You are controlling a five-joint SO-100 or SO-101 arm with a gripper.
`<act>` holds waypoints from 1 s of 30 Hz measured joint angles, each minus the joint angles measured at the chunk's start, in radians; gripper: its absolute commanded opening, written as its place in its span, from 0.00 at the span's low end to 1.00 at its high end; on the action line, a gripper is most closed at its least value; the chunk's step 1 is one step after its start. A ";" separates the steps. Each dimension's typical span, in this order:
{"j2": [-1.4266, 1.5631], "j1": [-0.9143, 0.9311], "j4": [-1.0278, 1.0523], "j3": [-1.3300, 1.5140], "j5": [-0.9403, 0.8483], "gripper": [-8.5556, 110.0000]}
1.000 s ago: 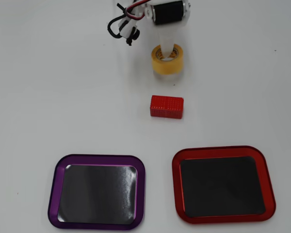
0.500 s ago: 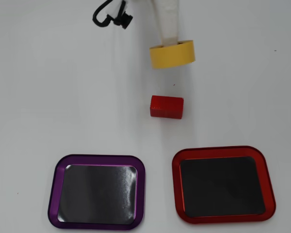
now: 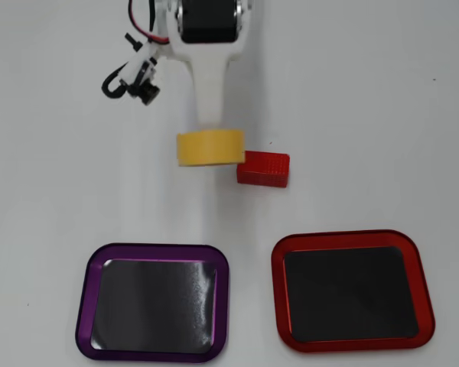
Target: Grasp a tape and put it in the right purple dish.
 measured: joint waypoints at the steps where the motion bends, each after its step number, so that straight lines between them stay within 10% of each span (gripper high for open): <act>1: -0.043 0.014 -0.003 -0.021 0.000 0.07; 30: -0.531 0.109 0.425 -0.663 0.000 0.08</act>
